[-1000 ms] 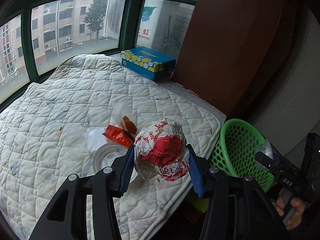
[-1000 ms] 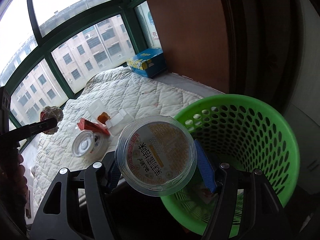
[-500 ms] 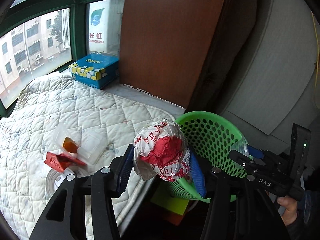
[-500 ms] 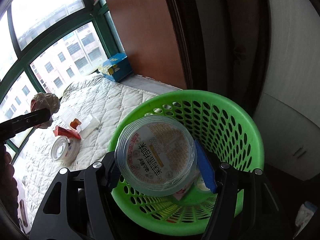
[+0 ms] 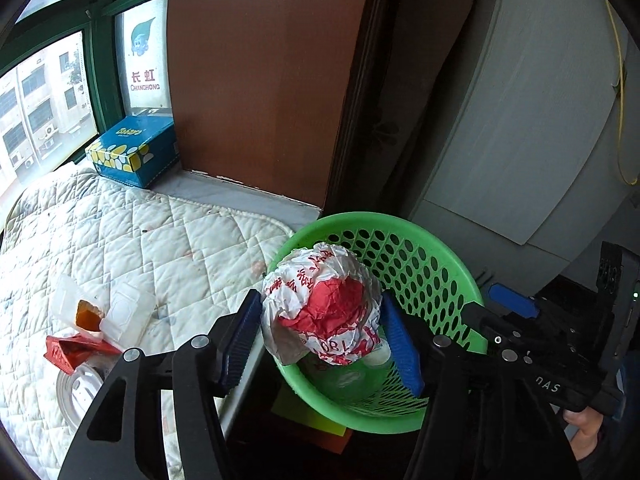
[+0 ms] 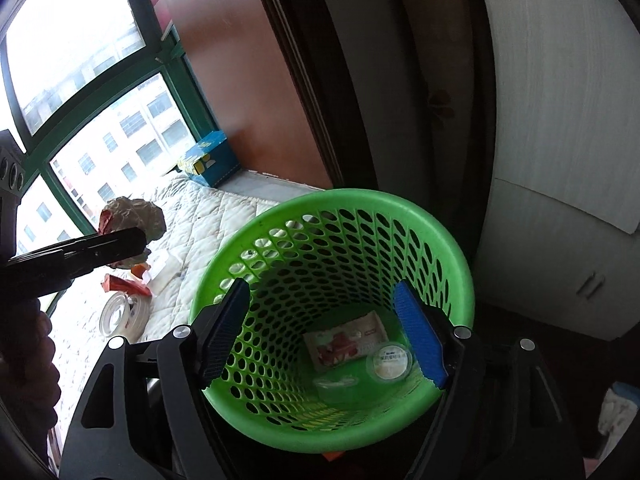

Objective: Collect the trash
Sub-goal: 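Carry cup and paper ball to green basket and open both tools, then bring both open tools back over the mattress trash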

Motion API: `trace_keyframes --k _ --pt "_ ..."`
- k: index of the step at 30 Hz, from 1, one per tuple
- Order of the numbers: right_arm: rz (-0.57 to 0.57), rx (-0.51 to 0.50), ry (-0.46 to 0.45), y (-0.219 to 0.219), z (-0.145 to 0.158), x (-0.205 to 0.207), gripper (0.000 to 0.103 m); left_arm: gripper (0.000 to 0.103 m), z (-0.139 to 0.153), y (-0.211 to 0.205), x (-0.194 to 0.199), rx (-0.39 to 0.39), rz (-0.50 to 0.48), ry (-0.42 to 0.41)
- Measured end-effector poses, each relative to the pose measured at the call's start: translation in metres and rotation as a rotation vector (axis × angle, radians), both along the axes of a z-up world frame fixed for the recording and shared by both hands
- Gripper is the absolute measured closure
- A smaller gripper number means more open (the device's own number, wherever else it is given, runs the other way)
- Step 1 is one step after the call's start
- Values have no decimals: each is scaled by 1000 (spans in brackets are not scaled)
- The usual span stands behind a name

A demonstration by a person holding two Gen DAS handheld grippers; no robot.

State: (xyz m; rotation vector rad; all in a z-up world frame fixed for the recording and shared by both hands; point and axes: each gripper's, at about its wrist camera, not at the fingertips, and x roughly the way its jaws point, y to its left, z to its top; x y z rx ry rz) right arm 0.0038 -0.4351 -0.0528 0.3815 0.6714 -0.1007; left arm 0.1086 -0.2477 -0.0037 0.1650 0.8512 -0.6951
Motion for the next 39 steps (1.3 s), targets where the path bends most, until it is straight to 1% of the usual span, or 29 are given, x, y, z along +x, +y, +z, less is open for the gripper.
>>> trace_keyframes --k 2,3,5,7,8,9,12,17,20,23,26,30,35,38,39 --pt "-14 -4 -6 -3 1 -4 27 45 -2 -8 0 6 -11 0" --pt "-22 -8 -8 -5 1 -6 26 43 -4 -11 0 9 -14 3" --pt "-30 -8 -10 -7 0 -8 26 43 -5 -16 -2 9 -23 7" --pt "-35 -5 -11 -10 -2 -8 26 35 -6 -20 -3 7 -31 5" --pt "-37 -4 -11 -10 -2 -8 26 26 -6 -21 -4 8 -27 -4" --pt "-37 -1 -11 -10 -3 -8 26 24 -6 -21 -5 7 -25 -13" --pt "-35 2 -15 -9 -5 -8 25 23 -6 -22 -6 0 -36 -14" --pt "-14 -7 -30 -2 -2 -8 24 22 -4 -15 -8 23 -13 -35" --pt "2 -20 -39 5 2 -6 22 20 -2 -3 -8 38 3 -58" --pt "27 -19 -48 13 4 -2 22 15 0 12 -8 55 28 -84" --pt "52 -22 -49 23 6 4 21 15 1 29 -6 72 58 -98" --pt "94 -24 -53 39 10 13 21 14 -2 57 -3 77 113 -91" --pt "151 -22 -58 61 14 27 21 14 -8 100 1 63 195 -89" --pt "187 -19 -59 77 15 34 21 14 -13 127 1 71 244 -91" --pt "199 -19 -59 82 15 37 21 12 -15 136 2 77 258 -94"
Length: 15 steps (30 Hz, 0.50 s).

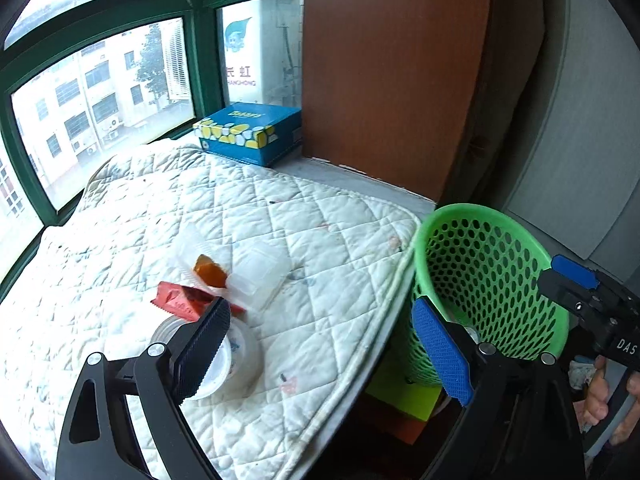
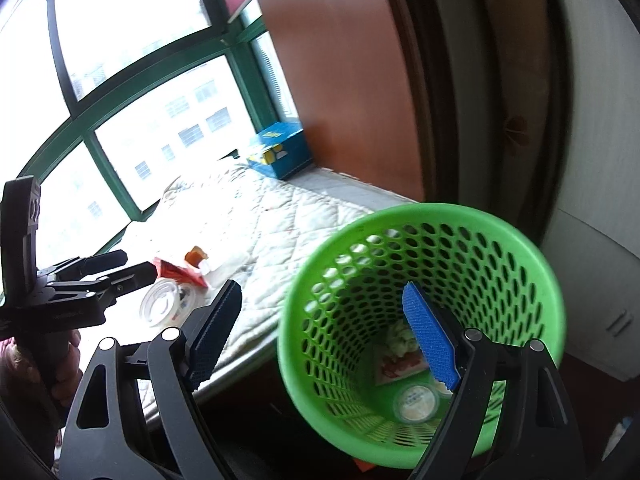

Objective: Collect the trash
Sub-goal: 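Bring both open tools back over the mattress trash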

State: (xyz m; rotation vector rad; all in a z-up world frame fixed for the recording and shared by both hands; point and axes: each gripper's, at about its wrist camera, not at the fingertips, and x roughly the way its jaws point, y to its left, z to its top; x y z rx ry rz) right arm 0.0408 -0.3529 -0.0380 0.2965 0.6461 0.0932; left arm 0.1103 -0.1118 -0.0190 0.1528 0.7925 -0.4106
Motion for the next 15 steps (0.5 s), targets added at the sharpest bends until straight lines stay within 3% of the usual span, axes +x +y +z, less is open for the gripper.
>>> trace_keyframes --k 5,15 --pt "54 1 7 25 -1 11 21 8 -18 45 6 28 77 -6" --pt "136 0 36 65 -8 31 20 8 -76 97 33 18 147 133"
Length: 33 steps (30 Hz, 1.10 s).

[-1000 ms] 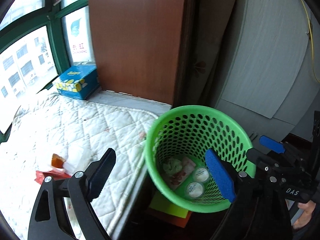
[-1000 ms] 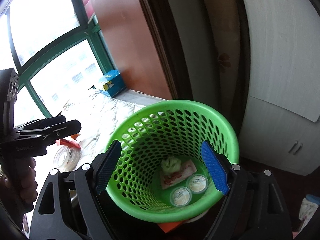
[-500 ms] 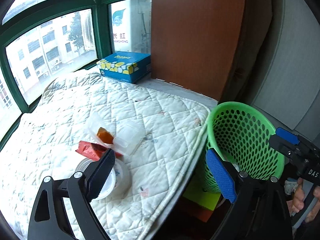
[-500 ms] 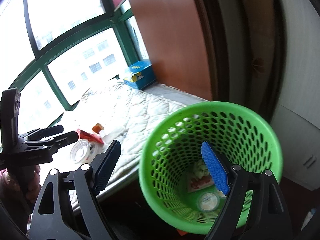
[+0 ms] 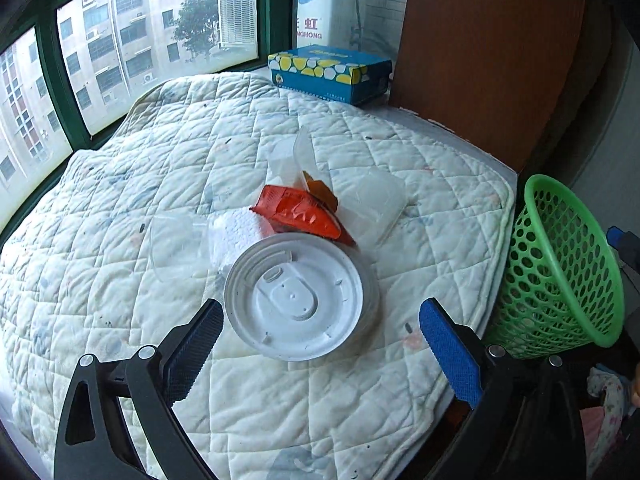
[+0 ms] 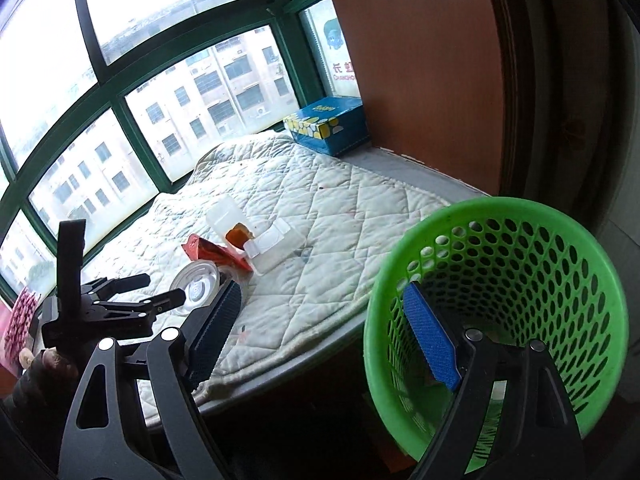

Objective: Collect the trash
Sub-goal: 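Bring both open tools back over the mattress trash, then grasp white cup lid with the left tool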

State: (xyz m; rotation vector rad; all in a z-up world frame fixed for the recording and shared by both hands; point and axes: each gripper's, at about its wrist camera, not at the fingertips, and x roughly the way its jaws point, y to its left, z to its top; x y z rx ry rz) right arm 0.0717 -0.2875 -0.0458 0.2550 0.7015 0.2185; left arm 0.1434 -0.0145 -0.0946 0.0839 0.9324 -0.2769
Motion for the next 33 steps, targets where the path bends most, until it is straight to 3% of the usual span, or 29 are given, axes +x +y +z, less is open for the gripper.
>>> trace_keyframes --k 11,19,33 --pt "61 -11 54 28 -18 20 20 7 -31 8 25 -2 43 62" --pt "88 -5 81 41 -29 31 20 7 -40 13 35 -67 44 107" --pt "116 -5 108 49 -39 37 20 7 -53 8 44 -37 40 135"
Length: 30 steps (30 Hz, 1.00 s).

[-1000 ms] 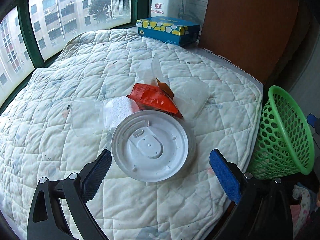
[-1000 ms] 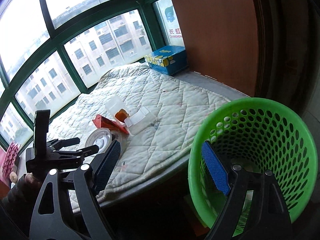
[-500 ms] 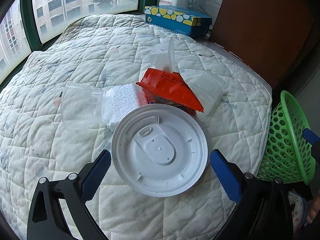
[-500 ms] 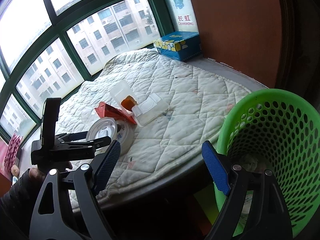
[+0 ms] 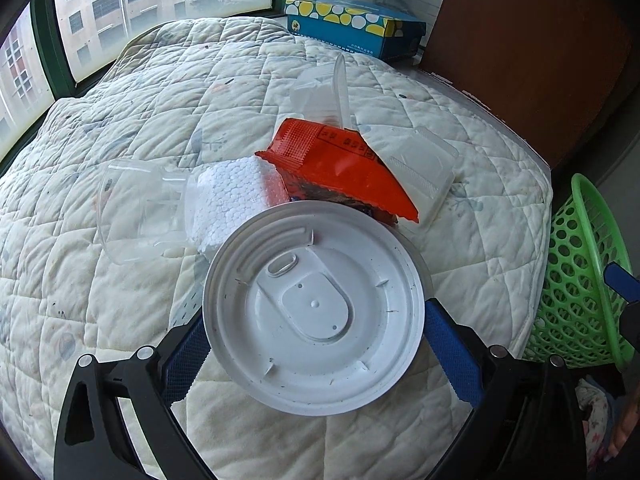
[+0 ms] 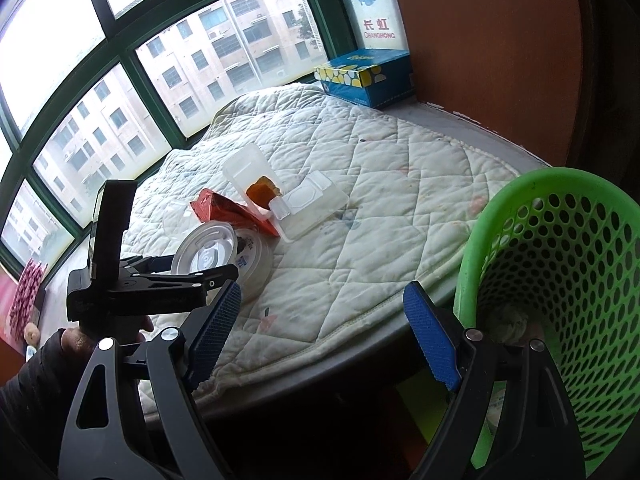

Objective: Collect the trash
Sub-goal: 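Grasp white cup lid with the left tool, then grasp strawberry-print round container with right tool while left holds lid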

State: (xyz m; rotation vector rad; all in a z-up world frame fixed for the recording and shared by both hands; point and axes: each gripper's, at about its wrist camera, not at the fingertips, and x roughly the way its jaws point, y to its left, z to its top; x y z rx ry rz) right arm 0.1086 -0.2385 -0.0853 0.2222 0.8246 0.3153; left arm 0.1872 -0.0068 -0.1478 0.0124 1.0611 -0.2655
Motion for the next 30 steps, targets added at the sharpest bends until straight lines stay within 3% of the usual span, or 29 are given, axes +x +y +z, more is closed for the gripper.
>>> trace_keyframes --k 4,14,30 --pt "0 -2 2 1 0 0 20 13 2 3 -1 -17 6 -12" --pt "56 -30 8 20 -5 6 20 14 26 38 -19 -36 77 -62" --pt "275 -111 47 120 -41 49 20 14 63 121 -44 -59 242 -129"
